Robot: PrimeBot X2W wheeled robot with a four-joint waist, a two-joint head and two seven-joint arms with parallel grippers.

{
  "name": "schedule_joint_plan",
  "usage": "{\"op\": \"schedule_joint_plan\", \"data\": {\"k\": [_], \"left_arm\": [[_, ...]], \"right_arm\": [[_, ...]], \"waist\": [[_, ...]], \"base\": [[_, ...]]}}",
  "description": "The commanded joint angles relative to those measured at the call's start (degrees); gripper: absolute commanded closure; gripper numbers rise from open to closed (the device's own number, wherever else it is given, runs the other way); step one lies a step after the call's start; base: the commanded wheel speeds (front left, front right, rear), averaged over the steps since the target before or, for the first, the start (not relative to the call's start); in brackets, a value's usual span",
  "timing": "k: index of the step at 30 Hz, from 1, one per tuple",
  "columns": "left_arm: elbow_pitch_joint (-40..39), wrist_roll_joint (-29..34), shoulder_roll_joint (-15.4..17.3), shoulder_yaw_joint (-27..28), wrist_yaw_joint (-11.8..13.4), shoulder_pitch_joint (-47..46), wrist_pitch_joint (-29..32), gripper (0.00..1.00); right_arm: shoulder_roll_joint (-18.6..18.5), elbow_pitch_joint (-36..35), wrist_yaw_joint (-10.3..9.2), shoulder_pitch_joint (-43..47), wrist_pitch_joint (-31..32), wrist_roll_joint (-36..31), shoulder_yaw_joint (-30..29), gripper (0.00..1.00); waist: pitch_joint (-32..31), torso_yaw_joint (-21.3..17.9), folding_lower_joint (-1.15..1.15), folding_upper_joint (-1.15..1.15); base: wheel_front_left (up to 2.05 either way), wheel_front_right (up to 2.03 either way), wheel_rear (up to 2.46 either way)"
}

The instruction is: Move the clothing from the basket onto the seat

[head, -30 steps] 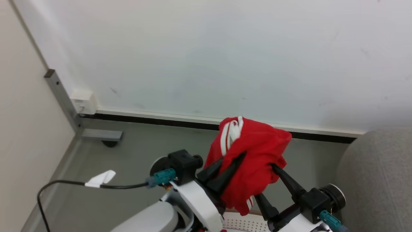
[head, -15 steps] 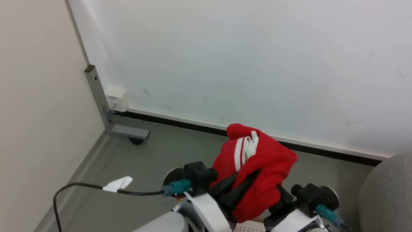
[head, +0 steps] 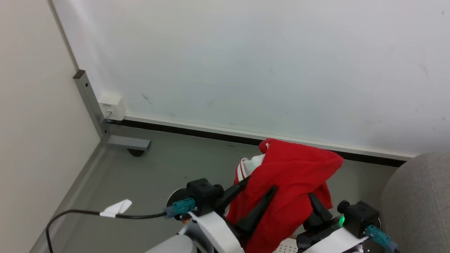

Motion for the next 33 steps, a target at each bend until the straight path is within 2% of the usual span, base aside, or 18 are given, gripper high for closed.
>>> {"op": "schedule_joint_plan", "data": {"k": [1,9,26,33], "left_arm": [[-0.02,-0.04,0.22,0.12,0.02,0.7,-0.43,0.0],[-0.54,0.91,1.25,0.8,0.49,1.28,-1.99,0.0],[-1.97,7.09,2.77,2.92,-0.36,0.96,-4.47,0.0],[-1.36,9.92,3.22,2.48,-1.01,1.98,-4.46,0.0]], "right_arm": [[-0.09,-0.39,-0.14,0.46,0.05,0.36,-0.51,1.0],[-0.4,-1.33,-0.14,-1.29,0.04,0.06,-4.31,1.0],[-3.81,-8.28,-0.14,0.69,0.04,-1.53,-12.88,1.0],[-3.34,-10.75,-0.13,2.16,0.04,-1.95,-15.43,1.0]], "waist": [[0.65,-1.23,0.0,0.0],[2.37,-7.23,0.0,0.0],[6.73,-28.72,0.0,0.0],[7.55,-34.34,0.0,0.0]], "base": [[0.0,0.0,0.0],[0.0,0.0,0.0],[0.0,0.0,0.0],[0.0,0.0,0.0]]}}
